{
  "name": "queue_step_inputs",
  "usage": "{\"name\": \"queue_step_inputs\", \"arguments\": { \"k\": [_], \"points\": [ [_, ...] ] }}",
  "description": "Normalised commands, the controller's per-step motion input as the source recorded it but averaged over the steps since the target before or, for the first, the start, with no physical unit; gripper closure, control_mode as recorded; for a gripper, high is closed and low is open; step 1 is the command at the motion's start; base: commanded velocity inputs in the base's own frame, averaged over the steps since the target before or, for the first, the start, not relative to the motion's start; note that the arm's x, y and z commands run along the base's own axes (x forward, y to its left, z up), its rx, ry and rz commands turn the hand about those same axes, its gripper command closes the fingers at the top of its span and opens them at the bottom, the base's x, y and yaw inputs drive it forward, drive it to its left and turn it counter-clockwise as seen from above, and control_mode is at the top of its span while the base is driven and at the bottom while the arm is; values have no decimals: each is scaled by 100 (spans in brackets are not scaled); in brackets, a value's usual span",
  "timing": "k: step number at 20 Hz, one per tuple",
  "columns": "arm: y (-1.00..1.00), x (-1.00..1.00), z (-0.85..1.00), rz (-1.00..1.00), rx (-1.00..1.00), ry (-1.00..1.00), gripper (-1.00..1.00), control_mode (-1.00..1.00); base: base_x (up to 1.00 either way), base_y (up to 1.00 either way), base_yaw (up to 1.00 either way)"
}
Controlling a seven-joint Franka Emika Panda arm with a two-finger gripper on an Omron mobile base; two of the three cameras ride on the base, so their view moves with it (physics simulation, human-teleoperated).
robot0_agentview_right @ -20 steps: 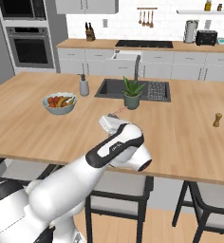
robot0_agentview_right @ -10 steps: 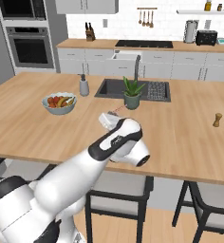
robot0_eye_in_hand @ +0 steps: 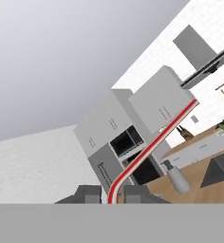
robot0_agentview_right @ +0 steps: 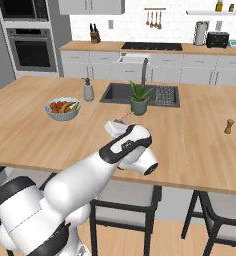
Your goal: Take a straw from the drawer in front and place it inside the glass cup on the dining counter.
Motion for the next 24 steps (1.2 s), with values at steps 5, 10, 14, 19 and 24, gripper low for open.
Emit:
{"name": "queue_step_inputs", "arguments": {
  "k": [5, 10, 14, 19, 24],
  "points": [
    [0, 14, -14, 0, -4, 2, 100, -100, 0, 0, 0],
    [13, 29, 0, 0, -5, 9, 100, -100, 0, 0, 0],
    [13, 24, 0, 0, -2, 5, 100, -100, 0, 0, 0],
    [2, 15, -3, 0, 0, 1, 100, -100, 0, 0, 0],
    [0, 16, -9, 0, 0, 0, 100, -100, 0, 0, 0]
  ]
}}
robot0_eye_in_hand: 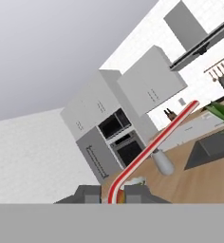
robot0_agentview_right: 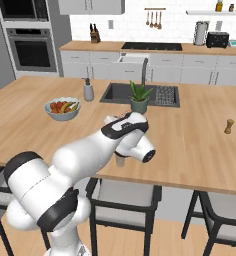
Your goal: Take a straw from the drawer in front and place it inside the glass cup on the dining counter.
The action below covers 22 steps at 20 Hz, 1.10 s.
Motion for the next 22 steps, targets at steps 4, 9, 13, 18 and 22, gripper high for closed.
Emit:
{"name": "queue_step_inputs", "arguments": {
  "k": [4, 9, 13, 18, 22],
  "points": [
    [0, 12, -19, 0, 0, 0, 100, -100, 0, 0, 0],
    [-1, 11, -22, 0, 0, 0, 100, -100, 0, 0, 0],
    [-8, 13, -19, 0, 0, 0, 100, -100, 0, 0, 0],
    [-16, 17, -21, 0, 0, 0, 100, -100, 0, 0, 0],
    [-15, 23, -23, 0, 0, 0, 100, -100, 0, 0, 0]
  ]
}}
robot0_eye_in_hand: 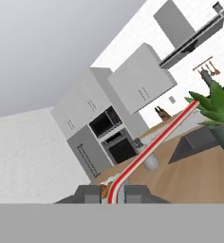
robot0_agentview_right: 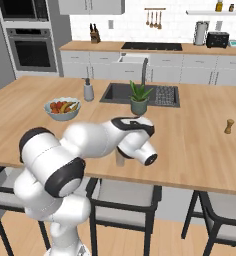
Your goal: Take a straw from the drawer in front and place it inside the glass cup on the dining counter.
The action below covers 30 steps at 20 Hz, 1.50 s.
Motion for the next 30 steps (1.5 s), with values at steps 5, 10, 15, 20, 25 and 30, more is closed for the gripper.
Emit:
{"name": "queue_step_inputs", "arguments": {
  "k": [5, 10, 15, 20, 25, 30],
  "points": [
    [-1, 33, -26, 0, 0, 3, 100, -100, 0, 0, 0],
    [0, 32, -22, 0, 0, 3, 100, -100, 0, 0, 0],
    [-5, -3, -20, 0, 0, 0, 100, -100, 0, 0, 0],
    [-9, -21, -19, 0, 0, 0, 100, -100, 0, 0, 0],
    [0, -3, -36, 0, -3, 0, 100, -100, 0, 0, 0],
    [0, -25, -24, 0, -2, 0, 100, -100, 0, 0, 0]
  ]
}}
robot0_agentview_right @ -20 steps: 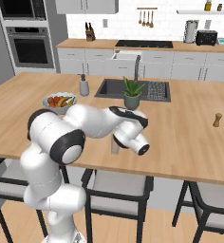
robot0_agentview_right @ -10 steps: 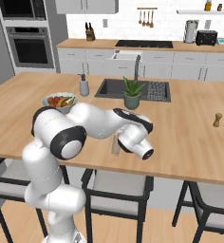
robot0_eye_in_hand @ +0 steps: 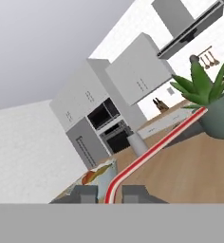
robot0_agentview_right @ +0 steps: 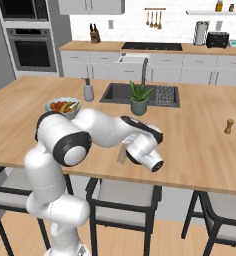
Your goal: Take a straw from the drawer in front and place it inside the glass cup on the dining counter.
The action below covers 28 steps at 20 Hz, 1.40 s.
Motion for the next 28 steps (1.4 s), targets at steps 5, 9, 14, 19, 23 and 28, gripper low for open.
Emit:
{"name": "queue_step_inputs", "arguments": {
  "k": [5, 9, 14, 19, 23, 28],
  "points": [
    [0, -49, -23, 0, -1, -6, 100, -100, 0, 0, 0],
    [18, -13, -18, 0, -9, -2, 100, -100, 0, 0, 0],
    [15, 0, -27, 0, -11, -1, 100, -100, 0, 0, 0],
    [5, -12, -20, 0, -14, -14, 100, -100, 0, 0, 0],
    [0, -46, -16, -1, -15, -29, 100, -100, 0, 0, 0],
    [7, -19, -11, -3, -17, -23, 100, -100, 0, 0, 0]
  ]
}}
